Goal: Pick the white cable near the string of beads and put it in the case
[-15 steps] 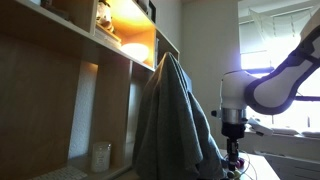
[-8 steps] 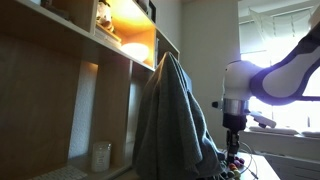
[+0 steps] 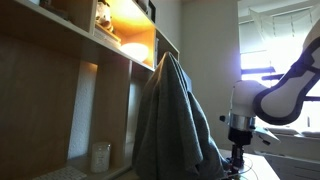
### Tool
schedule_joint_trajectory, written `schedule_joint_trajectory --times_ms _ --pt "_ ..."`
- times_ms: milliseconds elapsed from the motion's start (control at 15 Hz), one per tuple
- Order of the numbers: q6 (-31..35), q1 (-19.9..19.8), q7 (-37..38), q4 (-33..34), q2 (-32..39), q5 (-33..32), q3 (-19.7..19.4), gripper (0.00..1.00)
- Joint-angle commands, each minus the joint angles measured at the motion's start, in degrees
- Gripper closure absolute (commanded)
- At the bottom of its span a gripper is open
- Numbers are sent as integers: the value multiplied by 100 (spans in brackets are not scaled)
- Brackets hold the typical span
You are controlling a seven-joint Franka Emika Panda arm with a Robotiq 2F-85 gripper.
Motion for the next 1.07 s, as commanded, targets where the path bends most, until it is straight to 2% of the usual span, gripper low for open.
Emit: schedule_joint_trajectory --times_ms 0,67,933,1000 --pt "88 -214 -212 117 156 183 182 99" --pt "13 -68 -42 31 93 64 22 97" --pt "17 -116 -52 84 151 91 81 97" --pt "17 -116 -52 84 151 91 81 99"
